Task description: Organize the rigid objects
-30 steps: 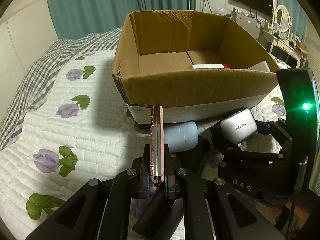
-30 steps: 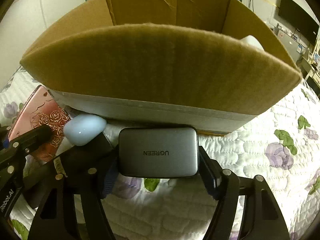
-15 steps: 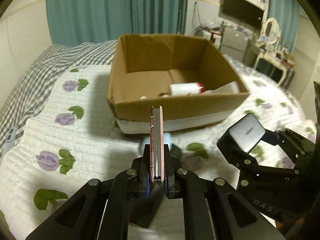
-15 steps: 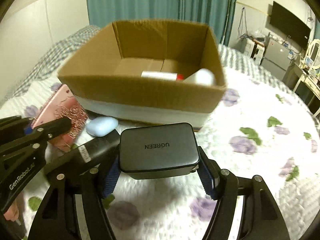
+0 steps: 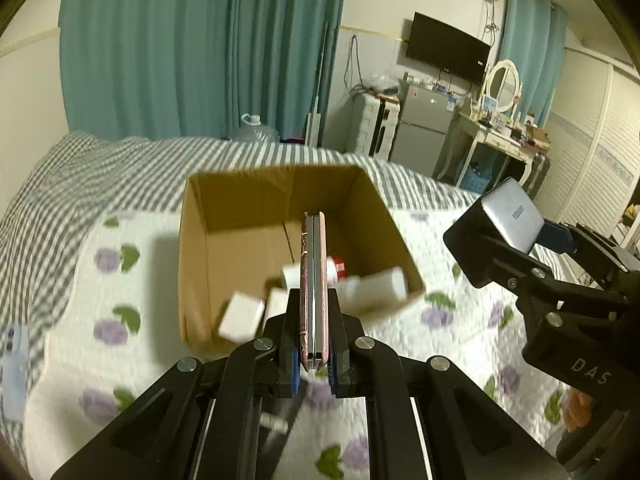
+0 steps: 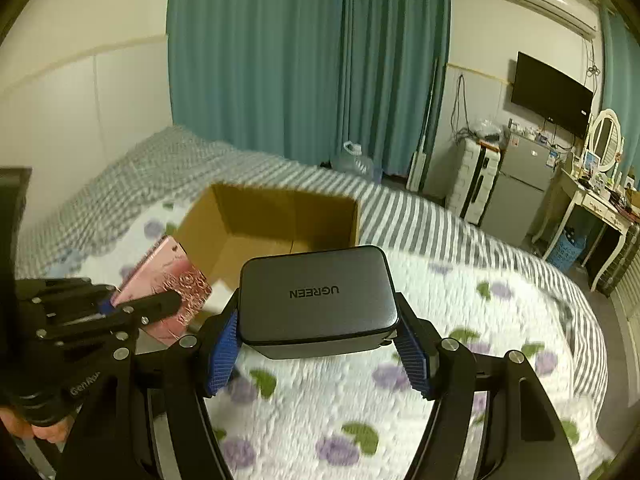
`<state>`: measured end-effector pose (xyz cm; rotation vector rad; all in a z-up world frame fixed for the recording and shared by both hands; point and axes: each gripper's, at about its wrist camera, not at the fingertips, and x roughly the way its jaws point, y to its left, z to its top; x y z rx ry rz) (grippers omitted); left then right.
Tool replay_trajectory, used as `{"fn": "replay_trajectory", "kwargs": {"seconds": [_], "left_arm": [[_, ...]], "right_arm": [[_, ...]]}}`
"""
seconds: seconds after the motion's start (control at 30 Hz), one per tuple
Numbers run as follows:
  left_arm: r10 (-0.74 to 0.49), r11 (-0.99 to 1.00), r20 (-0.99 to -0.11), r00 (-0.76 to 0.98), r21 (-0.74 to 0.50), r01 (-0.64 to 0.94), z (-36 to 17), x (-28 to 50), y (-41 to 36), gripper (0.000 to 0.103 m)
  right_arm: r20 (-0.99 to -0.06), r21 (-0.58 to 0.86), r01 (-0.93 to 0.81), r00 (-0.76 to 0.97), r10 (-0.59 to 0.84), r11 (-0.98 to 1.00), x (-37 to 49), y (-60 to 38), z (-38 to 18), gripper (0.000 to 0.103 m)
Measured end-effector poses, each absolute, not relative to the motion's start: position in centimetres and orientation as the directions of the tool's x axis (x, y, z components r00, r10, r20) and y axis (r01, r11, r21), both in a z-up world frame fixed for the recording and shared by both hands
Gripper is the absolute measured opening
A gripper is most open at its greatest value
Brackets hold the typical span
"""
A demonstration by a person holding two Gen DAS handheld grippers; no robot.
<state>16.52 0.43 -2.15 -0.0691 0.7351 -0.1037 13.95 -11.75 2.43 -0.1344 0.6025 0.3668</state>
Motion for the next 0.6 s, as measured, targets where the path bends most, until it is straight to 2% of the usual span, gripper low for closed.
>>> {"fn": "replay_trajectory", "kwargs": {"seconds": [0.27,0.6], "left_arm": [[-0.073,0.997,-0.672,0.737,-0.077,0.029,-2.6,23.5,1.9,0.01],[-0.04,0.999,-0.726,0.686,-0.053,0.002,-7.5,28.9,3.4,0.01]], "right_arm": [[-0.548,-0.019,-0.406,0.768,0.331,0.913,20.5,-10.5,4.1,0.068],[-0.596,0.004,-0.437,0.721,0.353,0.899,27.4,-7.5,-0.7,0.068]]}}
